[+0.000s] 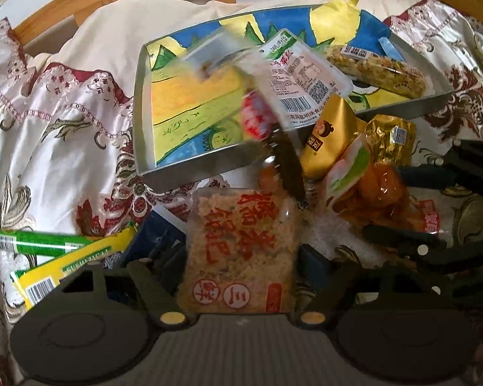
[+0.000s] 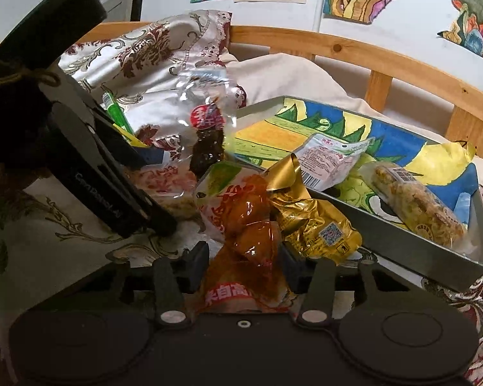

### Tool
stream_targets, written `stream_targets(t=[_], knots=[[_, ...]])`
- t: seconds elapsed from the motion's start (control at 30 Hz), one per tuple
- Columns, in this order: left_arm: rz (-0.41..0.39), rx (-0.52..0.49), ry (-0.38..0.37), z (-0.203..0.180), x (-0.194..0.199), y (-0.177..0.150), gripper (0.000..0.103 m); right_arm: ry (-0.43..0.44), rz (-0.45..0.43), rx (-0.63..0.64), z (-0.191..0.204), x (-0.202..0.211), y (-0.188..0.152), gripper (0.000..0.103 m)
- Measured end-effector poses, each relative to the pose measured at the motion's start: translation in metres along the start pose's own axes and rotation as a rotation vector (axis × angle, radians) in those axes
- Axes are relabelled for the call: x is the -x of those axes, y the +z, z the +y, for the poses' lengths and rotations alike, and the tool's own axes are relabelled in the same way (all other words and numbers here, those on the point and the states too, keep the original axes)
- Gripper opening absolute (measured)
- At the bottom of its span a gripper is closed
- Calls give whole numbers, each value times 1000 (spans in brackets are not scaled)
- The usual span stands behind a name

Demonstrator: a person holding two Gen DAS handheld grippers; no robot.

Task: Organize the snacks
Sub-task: 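Lower left tool onto pink-lettered rice cake packet while right tool reaches orange snack bag, then lift rice cake packet with left tool while right tool lifts orange snack bag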

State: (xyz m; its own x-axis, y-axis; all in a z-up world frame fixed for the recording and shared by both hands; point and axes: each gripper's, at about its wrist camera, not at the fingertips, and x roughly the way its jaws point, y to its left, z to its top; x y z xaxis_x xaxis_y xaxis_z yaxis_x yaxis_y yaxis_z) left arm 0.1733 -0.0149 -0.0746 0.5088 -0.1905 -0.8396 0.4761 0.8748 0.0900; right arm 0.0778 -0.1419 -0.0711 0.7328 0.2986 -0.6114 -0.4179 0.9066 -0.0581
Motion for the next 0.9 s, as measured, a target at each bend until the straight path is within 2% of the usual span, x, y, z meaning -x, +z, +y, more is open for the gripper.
stream_targets(t=[0.07, 0.1, 0.3, 0.43, 0.6, 0.9], knots=[[1, 18, -11, 2, 3, -1, 76, -1, 2, -1, 1, 1, 1, 47], [4, 30, -17, 2, 4, -2, 76, -3, 1, -3, 1, 2, 1, 41], [25, 19, -13, 1, -1, -1, 79, -2, 6, -34, -5, 0, 2, 43], [24, -3, 4, -3, -3, -1, 77, 19, 14, -69, -14, -4, 4, 41], [7, 15, 9, -1, 0, -4, 75, 16, 12, -13, -6, -2, 4, 35], [24, 115, 42, -9, 17, -8, 74, -28, -31, 40, 1, 11, 5, 32]])
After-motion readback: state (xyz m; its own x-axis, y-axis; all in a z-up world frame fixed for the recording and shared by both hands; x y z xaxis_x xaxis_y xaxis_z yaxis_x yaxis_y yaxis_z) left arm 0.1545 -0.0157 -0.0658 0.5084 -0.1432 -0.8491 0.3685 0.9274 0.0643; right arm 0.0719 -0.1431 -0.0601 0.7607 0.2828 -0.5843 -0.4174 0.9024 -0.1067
